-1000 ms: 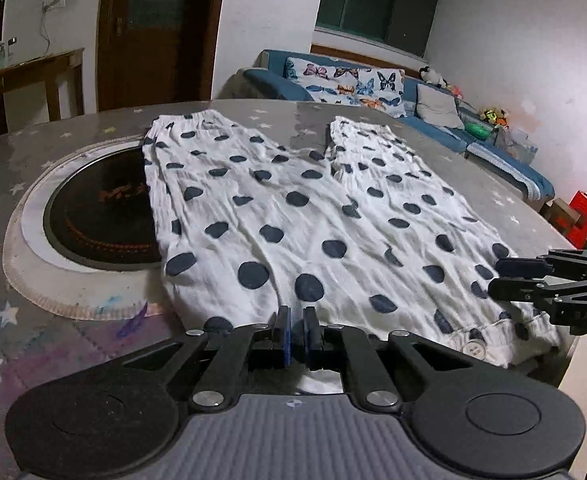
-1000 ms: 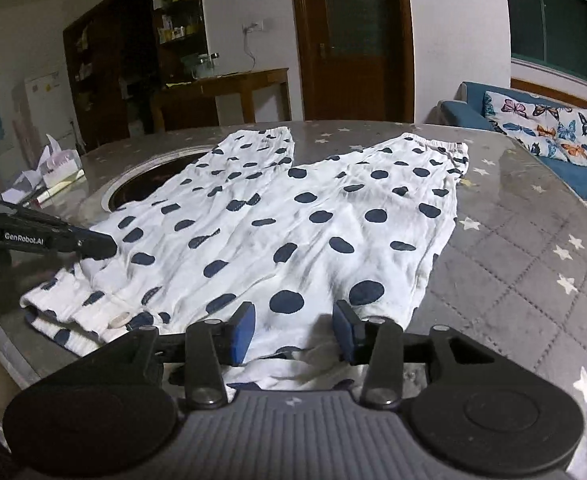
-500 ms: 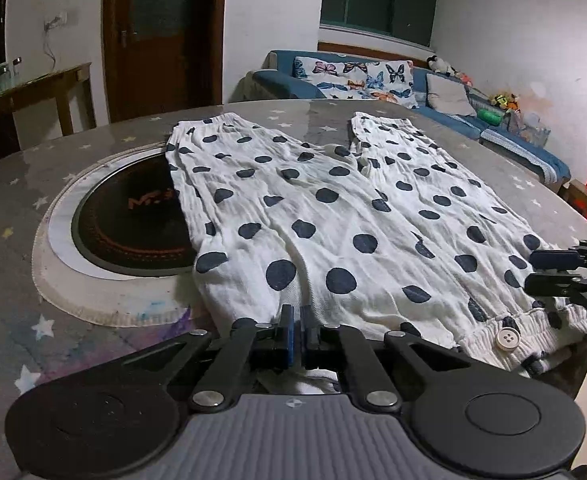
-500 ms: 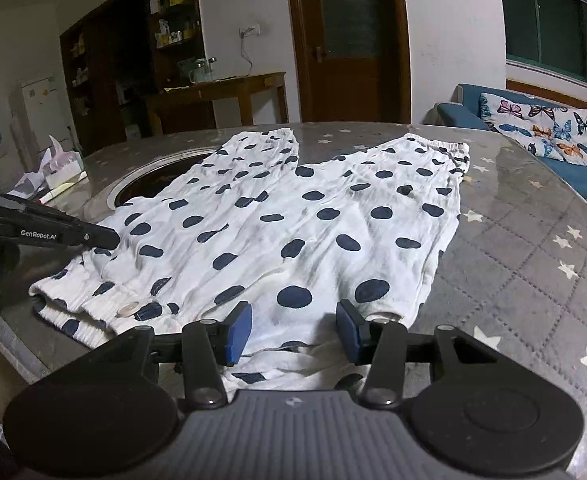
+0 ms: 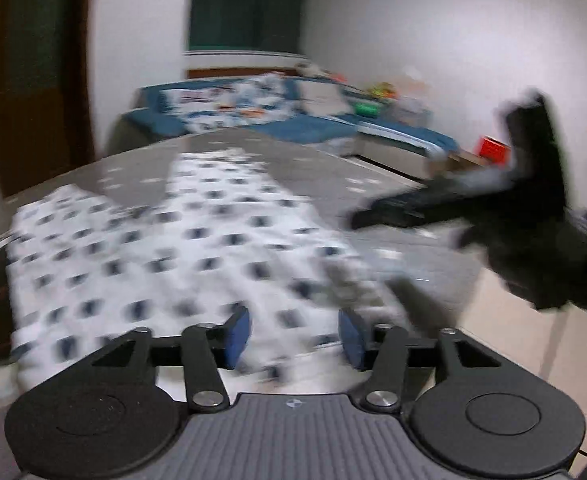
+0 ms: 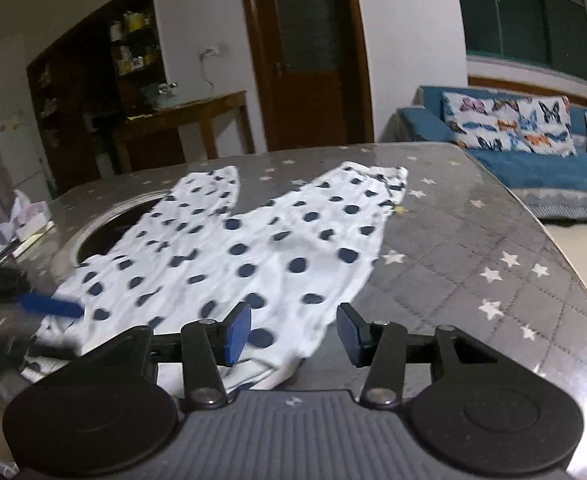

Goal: Fold clothes
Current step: 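Open the right gripper while the left gripper keeps holding the cuff, then grasp the waistband with the right gripper while the left gripper holds the cuff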

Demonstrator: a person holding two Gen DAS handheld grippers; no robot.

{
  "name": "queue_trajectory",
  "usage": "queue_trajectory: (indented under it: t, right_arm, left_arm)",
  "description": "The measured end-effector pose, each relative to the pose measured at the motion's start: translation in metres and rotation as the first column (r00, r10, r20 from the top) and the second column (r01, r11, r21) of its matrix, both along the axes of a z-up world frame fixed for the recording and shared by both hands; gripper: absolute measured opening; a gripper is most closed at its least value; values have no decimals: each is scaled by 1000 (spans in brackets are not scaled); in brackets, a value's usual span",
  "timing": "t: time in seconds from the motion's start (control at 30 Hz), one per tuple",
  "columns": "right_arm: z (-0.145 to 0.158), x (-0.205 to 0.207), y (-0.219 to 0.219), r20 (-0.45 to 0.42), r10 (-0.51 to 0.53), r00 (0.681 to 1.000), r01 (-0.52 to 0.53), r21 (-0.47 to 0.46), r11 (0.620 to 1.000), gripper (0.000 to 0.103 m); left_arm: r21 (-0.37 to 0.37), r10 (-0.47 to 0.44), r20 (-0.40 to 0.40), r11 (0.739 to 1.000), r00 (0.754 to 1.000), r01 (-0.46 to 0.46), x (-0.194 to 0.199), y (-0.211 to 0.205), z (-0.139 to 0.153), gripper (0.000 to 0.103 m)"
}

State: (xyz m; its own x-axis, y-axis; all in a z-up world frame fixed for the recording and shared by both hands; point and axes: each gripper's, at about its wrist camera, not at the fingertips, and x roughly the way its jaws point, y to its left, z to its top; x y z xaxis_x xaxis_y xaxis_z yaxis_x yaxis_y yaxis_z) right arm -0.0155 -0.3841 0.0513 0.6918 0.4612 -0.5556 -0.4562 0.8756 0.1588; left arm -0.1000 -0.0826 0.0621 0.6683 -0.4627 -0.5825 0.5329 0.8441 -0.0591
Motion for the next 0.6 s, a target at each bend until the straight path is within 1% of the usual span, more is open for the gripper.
queue_trajectory:
  t: [0.17, 0.27, 0.37, 0.4, 0.43, 0.47, 0.5, 0.53, 0.57, 0.6]
  right_arm:
    - [-6, 33, -5, -46, -33, 998, 33, -4, 999, 52]
    - [-10, 52, -8, -73, -52, 996, 52, -7, 999, 53]
    - [-12, 75, -9, -96, -67, 993, 66, -14, 998, 53]
    - [-13, 84, -9, -105, -71, 992, 70, -12, 997, 53]
    - [-13, 93, -7, -109, -73, 991, 72, -13, 997, 53]
    - [-13, 102, -6, -112, -74, 991, 72, -16, 997, 53]
    - [-13, 114, -4, -114, -81, 990, 79, -22, 997, 53]
    - [-14, 125, -3, -115, -88, 989, 86, -29, 996, 52]
    - [-14, 137, -1, -116, -96, 989, 93, -35, 995, 52]
    - [-15, 149, 0, -117, -104, 988, 100, -42, 994, 51]
  left_arm:
    - [40, -118, 3, 992, 993, 118, 2, -49, -10, 62]
    - [81, -142, -13, 987, 990, 142, 6, -67, -21, 62]
    - [121, -129, -16, 984, 991, 130, 12, -77, -32, 60]
    - [120, -125, -27, 985, 992, 128, 15, -78, -35, 54]
    - [119, -122, -36, 985, 992, 125, 18, -78, -38, 45]
    - [119, -119, -40, 985, 992, 123, 20, -78, -40, 43]
    - [114, -118, -45, 986, 992, 123, 22, -77, -41, 37]
    - [100, -119, -57, 987, 991, 124, 25, -74, -40, 26]
    - [85, -120, -68, 988, 990, 125, 28, -72, -39, 19]
    - [70, -121, -80, 989, 989, 127, 31, -70, -38, 15]
